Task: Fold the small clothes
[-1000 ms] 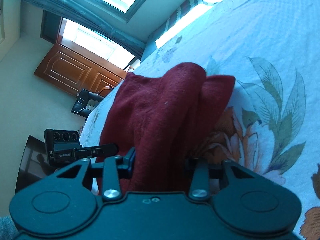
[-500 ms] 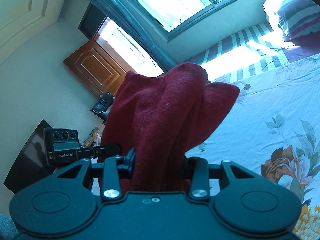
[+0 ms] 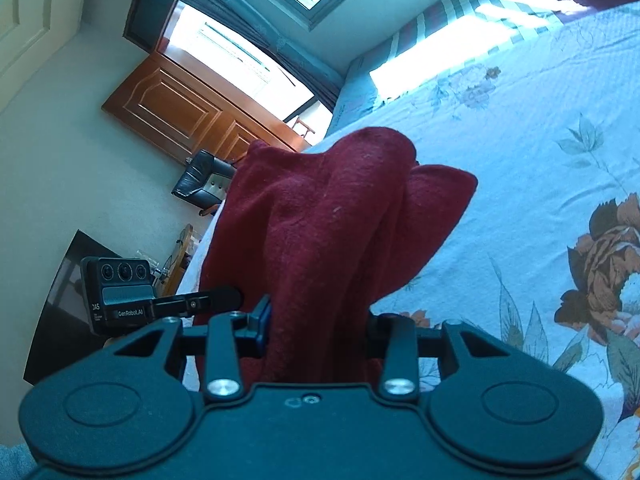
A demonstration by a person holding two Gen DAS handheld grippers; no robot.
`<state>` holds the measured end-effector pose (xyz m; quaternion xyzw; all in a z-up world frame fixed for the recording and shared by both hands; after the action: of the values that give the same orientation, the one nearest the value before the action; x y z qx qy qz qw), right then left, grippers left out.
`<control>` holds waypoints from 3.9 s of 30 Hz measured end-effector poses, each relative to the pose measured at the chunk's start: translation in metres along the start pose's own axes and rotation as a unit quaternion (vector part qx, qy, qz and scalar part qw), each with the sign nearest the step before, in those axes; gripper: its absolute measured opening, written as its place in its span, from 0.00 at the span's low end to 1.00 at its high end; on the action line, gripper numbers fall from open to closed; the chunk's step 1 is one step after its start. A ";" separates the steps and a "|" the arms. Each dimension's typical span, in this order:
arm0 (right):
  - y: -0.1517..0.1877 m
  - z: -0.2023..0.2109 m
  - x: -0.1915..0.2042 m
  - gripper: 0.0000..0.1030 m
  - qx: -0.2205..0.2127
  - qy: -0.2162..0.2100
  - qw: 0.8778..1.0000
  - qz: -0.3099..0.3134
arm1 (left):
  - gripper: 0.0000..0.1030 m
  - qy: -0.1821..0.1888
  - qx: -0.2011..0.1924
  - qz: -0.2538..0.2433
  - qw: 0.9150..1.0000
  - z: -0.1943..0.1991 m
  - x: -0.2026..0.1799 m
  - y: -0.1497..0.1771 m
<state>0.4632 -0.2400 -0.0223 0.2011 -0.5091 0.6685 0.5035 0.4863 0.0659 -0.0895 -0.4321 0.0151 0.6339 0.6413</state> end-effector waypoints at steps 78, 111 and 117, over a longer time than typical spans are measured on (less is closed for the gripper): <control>0.327 0.176 0.239 1.00 -0.163 0.331 0.891 0.265 | 1.00 -0.351 -0.269 -0.109 0.890 0.271 -0.294 0.359; 0.356 0.187 0.262 1.00 -0.182 0.337 0.878 0.285 | 1.00 -0.341 -0.284 -0.114 0.889 0.288 -0.307 0.376; 0.356 0.186 0.261 1.00 -0.182 0.336 0.878 0.287 | 1.00 -0.342 -0.284 -0.114 0.889 0.286 -0.308 0.375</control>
<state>-0.0024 -0.2733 0.0865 -0.2858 -0.4577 0.7063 0.4582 -0.0349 -0.0822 0.0637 -0.3512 -0.4349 0.6419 0.5249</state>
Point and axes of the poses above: each gripper's, at about its wrist camera, not at the fingertips, and z roughly against the way its jaws point, x to its left, y to its underside, the point moved 2 cm from there along -z, roughly the way its jaws point, and after that the axes turned 9 degrees about -y, right-handed, at the moved point
